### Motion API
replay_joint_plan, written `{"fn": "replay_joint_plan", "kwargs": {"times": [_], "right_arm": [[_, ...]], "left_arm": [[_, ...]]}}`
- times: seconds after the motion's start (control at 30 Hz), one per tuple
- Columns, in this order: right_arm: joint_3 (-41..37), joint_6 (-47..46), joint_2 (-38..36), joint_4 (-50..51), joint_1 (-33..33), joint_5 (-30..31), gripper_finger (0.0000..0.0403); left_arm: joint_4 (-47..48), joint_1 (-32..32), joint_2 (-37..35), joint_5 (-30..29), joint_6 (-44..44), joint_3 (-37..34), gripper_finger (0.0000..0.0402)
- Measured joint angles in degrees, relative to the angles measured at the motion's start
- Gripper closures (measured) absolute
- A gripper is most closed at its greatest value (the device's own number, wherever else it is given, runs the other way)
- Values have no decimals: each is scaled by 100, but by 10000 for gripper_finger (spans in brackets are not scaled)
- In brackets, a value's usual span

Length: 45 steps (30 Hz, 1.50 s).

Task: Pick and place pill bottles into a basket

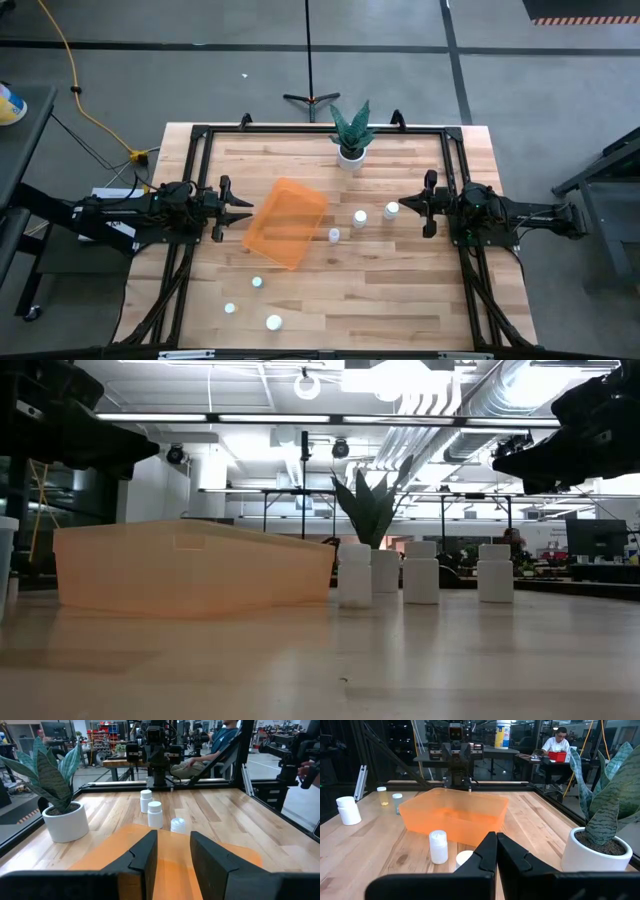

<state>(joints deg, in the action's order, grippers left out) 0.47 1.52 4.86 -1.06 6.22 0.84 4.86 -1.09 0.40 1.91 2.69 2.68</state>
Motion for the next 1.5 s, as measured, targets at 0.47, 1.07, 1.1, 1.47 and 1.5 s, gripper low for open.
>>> {"fn": "replay_joint_plan", "kwargs": {"times": [0.47, 1.07, 1.1, 1.47, 1.5], "right_arm": [[0, -825, 0, -388, 4, -38, 402], [0, -633, 385, -1357, 5, 731, 306], [1, -588, 459, -1384, 7, 781, 286], [735, 36, 1730, -1232, 15, 901, 160], [826, 40, 1861, -1147, 15, 861, 160]], "left_arm": [[-28, 1, -2, 0, -1, -1, 252], [-97, -1, -2, -126, -330, 0, 252], [-120, -1, -2, -166, -322, 0, 252], [-193, -1, -2, -295, -318, 0, 252], [-195, -1, -2, -295, -318, 0, 252]]}}
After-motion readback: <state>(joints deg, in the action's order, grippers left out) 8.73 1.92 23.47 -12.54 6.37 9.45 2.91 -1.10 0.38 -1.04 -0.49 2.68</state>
